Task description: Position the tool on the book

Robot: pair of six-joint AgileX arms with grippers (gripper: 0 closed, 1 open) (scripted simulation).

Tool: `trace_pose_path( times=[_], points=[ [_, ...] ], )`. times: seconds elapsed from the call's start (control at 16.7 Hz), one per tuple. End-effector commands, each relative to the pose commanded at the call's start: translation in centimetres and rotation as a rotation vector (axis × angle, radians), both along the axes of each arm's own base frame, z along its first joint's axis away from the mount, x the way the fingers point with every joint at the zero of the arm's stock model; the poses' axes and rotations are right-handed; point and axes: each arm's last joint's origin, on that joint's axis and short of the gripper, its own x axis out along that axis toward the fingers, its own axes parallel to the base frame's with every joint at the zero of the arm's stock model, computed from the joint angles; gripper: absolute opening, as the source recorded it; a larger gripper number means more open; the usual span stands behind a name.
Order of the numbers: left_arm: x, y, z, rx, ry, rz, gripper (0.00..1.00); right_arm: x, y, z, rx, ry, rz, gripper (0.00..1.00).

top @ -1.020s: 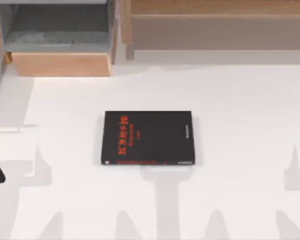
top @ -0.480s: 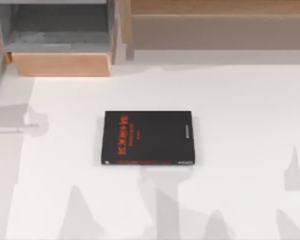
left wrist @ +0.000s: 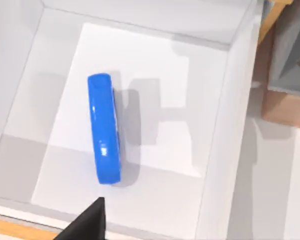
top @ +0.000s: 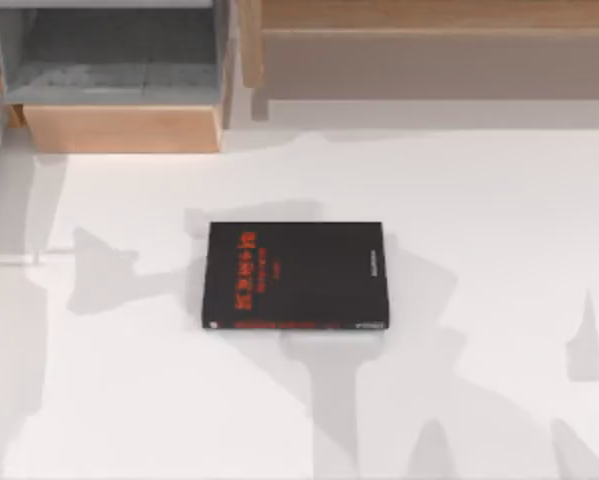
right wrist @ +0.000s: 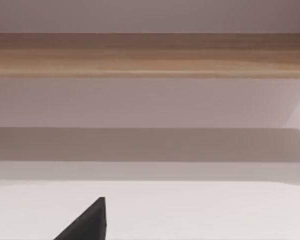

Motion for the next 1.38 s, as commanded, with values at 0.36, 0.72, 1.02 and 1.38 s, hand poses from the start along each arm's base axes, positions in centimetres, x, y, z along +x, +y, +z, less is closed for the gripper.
trace_pose_path(
  times=[0.36, 0.72, 1.02, 1.38],
  points=[
    [9.0, 5.7, -6.9, -0.065, 0.29, 0.079, 1.0, 0.0, 0.0, 0.0, 0.0, 0.0, 0.0, 1.0],
    [12.8, 9.1, -14.3, -0.121, 0.487, 0.121, 1.0, 0.0, 0.0, 0.0, 0.0, 0.0, 0.0, 1.0],
    [13.0, 9.1, -15.3, -0.131, 0.522, 0.118, 1.0, 0.0, 0.0, 0.0, 0.0, 0.0, 0.0, 1.0],
    [12.6, 9.0, -14.6, -0.129, 0.519, 0.118, 1.0, 0.0, 0.0, 0.0, 0.0, 0.0, 0.0, 1.0]
  ],
)
